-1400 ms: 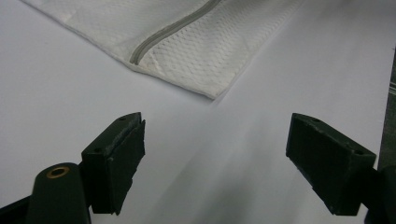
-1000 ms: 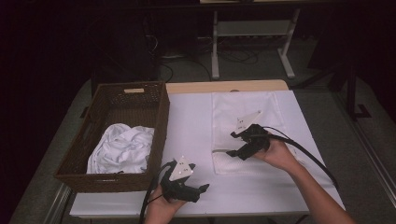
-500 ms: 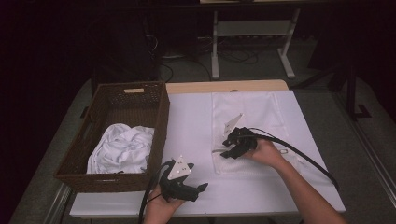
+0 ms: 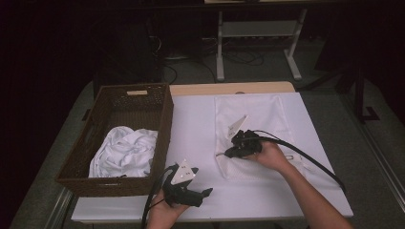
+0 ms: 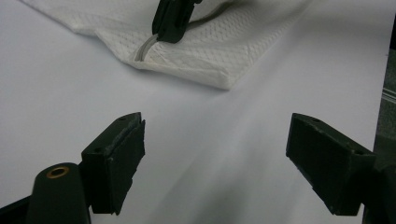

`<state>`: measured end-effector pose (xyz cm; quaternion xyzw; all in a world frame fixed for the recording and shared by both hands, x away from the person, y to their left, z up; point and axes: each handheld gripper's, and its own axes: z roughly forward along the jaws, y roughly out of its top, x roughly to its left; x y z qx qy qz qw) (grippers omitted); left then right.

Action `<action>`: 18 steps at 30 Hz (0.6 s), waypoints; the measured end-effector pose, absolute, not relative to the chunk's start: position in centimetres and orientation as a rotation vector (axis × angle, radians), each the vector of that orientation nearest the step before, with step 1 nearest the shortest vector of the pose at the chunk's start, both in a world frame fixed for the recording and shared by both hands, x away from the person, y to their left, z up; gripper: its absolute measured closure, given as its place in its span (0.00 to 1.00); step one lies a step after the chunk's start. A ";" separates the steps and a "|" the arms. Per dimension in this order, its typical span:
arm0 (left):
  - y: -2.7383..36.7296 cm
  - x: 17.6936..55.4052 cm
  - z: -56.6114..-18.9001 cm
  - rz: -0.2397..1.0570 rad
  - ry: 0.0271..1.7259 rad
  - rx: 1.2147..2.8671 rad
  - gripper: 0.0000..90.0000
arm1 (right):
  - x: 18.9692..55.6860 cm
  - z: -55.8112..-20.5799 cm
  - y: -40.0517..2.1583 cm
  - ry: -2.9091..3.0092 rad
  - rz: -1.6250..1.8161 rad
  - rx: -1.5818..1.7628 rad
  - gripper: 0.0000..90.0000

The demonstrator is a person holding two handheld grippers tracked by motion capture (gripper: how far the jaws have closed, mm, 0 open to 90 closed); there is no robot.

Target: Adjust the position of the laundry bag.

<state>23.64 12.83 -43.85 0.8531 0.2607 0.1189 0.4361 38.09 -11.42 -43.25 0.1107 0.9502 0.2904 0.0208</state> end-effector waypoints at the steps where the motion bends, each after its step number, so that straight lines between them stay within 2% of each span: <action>1: 12.8 23.6 -43.8 0.295 0.647 2.123 0.21 | 37.8 -43.1 -11.4 2.946 0.922 0.339 0.95; 18: 12.9 23.4 -43.7 0.300 0.648 2.123 0.21 | 34.4 -43.1 -10.3 2.948 0.982 0.262 0.95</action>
